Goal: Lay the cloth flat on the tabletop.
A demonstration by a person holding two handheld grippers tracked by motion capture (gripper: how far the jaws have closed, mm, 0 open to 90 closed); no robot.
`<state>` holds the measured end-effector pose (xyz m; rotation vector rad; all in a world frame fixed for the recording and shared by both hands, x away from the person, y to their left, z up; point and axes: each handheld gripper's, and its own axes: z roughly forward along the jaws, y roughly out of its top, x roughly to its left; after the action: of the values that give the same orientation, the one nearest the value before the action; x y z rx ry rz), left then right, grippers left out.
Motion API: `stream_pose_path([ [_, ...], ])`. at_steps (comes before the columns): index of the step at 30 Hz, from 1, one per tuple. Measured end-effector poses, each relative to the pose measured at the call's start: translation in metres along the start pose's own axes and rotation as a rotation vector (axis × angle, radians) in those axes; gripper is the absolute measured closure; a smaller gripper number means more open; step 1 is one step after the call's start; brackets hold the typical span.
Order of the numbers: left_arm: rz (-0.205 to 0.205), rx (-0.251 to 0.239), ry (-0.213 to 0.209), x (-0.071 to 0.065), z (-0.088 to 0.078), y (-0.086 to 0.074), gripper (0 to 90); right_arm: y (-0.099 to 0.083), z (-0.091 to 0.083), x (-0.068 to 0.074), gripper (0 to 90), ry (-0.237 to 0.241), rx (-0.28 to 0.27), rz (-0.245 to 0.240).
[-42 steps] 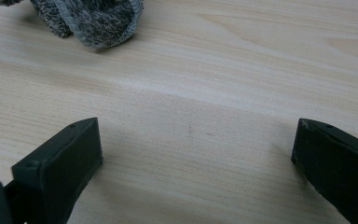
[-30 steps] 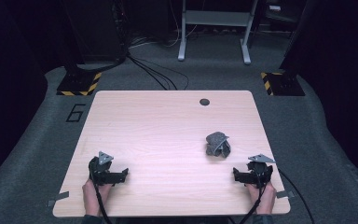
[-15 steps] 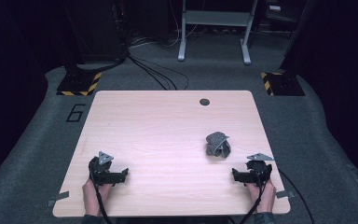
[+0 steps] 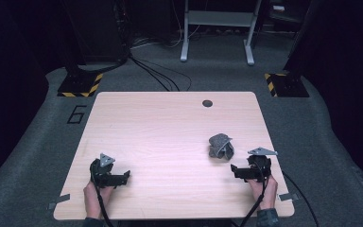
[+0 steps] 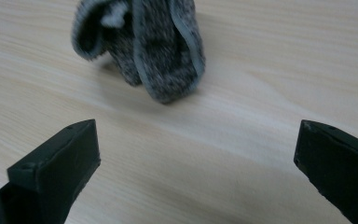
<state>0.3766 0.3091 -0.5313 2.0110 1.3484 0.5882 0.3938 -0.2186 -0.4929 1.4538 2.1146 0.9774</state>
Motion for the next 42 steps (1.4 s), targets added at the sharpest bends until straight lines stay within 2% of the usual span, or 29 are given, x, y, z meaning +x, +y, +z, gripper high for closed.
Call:
stream_pose_path([
  [5, -0.006, -0.005, 0.001, 0.000, 0.000, 0.000, 0.2, 0.018, -0.001, 0.006, 0.0, 0.034, -0.018, -0.015],
  [11, -0.007, -0.005, 0.001, 0.000, 0.000, 0.000, 0.2, 0.039, 0.001, 0.013, 0.0, 0.050, -0.033, -0.046],
  [14, 0.000, 0.000, 0.000, 0.000, 0.000, 0.000, 0.2, 0.047, 0.005, 0.016, 0.0, 0.057, -0.024, -0.066],
  [18, 0.000, 0.000, 0.000, 0.000, 0.000, 0.000, 0.2, 0.055, 0.012, 0.018, 0.0, 0.072, -0.014, -0.065],
  [26, 0.000, 0.000, 0.000, 0.000, 0.000, 0.000, 0.2, 0.064, 0.025, 0.019, 0.0, 0.089, 0.000, -0.077],
  [27, 0.000, 0.000, 0.000, 0.000, 0.000, 0.000, 0.2, 0.064, 0.025, 0.019, 0.0, 0.090, 0.012, -0.062],
  [34, 0.000, 0.000, 0.000, 0.000, 0.000, 0.000, 0.2, 0.071, 0.035, 0.016, 0.0, 0.111, 0.021, -0.042],
  [37, 0.000, 0.000, 0.000, 0.000, 0.000, 0.000, 0.2, 0.071, 0.042, 0.015, 0.3, 0.117, 0.034, -0.052],
  [39, 0.000, 0.000, 0.000, 0.000, 0.000, 0.000, 0.2, 0.071, 0.045, 0.015, 1.7, 0.126, 0.048, -0.046],
  [42, 0.000, 0.000, 0.000, 0.000, 0.000, 0.000, 0.3, 0.070, 0.049, 0.014, 10.1, 0.132, 0.053, -0.039],
])
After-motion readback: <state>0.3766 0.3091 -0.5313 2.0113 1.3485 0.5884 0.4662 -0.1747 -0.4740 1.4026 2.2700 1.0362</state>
